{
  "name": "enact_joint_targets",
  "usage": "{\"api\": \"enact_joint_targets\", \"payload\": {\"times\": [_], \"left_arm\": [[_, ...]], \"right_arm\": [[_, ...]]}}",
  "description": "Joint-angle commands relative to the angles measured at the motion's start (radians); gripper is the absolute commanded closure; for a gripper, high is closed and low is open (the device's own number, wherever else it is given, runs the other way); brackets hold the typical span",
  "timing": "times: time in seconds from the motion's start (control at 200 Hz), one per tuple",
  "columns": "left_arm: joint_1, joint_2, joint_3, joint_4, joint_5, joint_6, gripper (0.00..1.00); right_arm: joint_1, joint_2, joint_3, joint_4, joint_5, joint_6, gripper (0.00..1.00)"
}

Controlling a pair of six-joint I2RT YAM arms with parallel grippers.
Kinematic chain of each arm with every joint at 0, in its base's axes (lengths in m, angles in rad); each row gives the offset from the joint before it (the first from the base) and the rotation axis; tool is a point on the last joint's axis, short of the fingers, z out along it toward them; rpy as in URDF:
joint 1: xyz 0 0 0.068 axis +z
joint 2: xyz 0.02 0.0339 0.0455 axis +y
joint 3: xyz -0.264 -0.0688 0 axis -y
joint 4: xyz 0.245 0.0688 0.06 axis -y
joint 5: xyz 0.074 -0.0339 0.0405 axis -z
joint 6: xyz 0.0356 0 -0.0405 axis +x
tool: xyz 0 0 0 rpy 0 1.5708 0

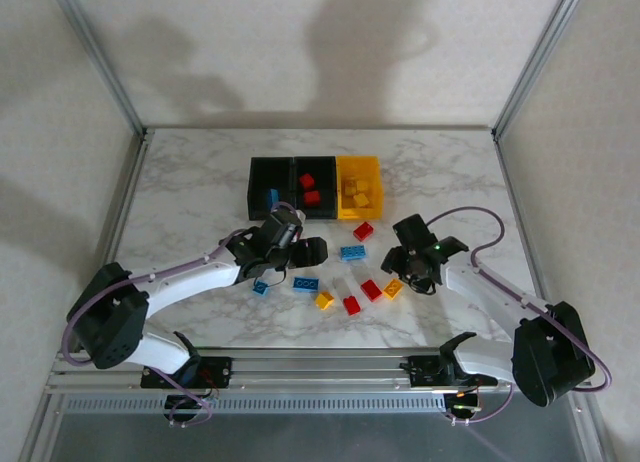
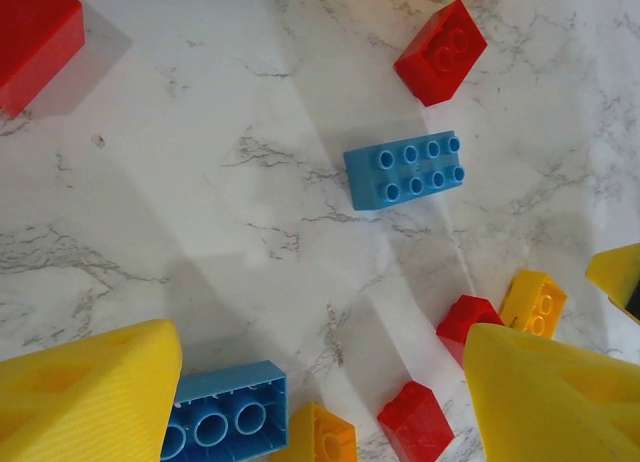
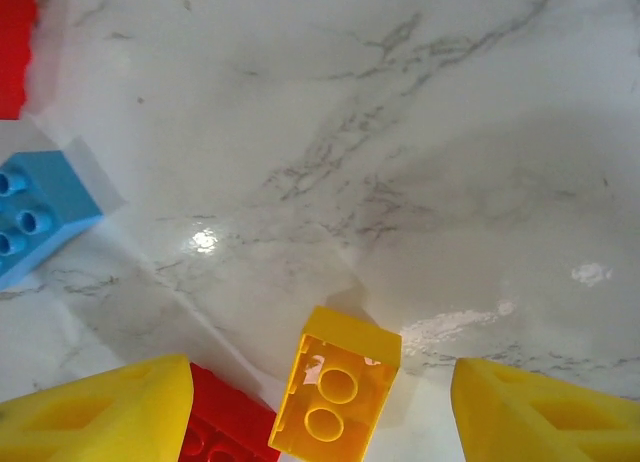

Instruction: Sort the legos into containers by color

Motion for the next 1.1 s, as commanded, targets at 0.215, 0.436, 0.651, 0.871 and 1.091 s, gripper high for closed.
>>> {"api": "enact_joint_targets", "payload": {"times": [0.215,0.436,0.651,0.871,1.091], "left_arm": [[-0.006,0.004,-0.006,0.005,-0.007,-0.006,0.26],[-0.006,0.001,-0.014,0.001,-0.019,-0.012,0.26],[-0.006,0.012,-0.007,0.001,-0.019,-0.017,0.26],[-0.006,0.011,0.002,0.002,-0.028,-0.024,0.26],[-0.006,-0.028,0.0,-0.031,-0.058,-0.029,0.26]], "right_arm": [[0.081,0.126,-0.038,0.08,-0.004,0.117,0.33],[0.117,0.214,-0.002,0.059,0.036,0.126,0.43],[0.117,0.189,0.056,0.014,0.093,0.102,0.65],[0.116,0.2,0.235,-0.06,0.177,0.012,0.66],[0.076,0.335,0.506,-0.065,0.224,-0.131,0.65]]}}
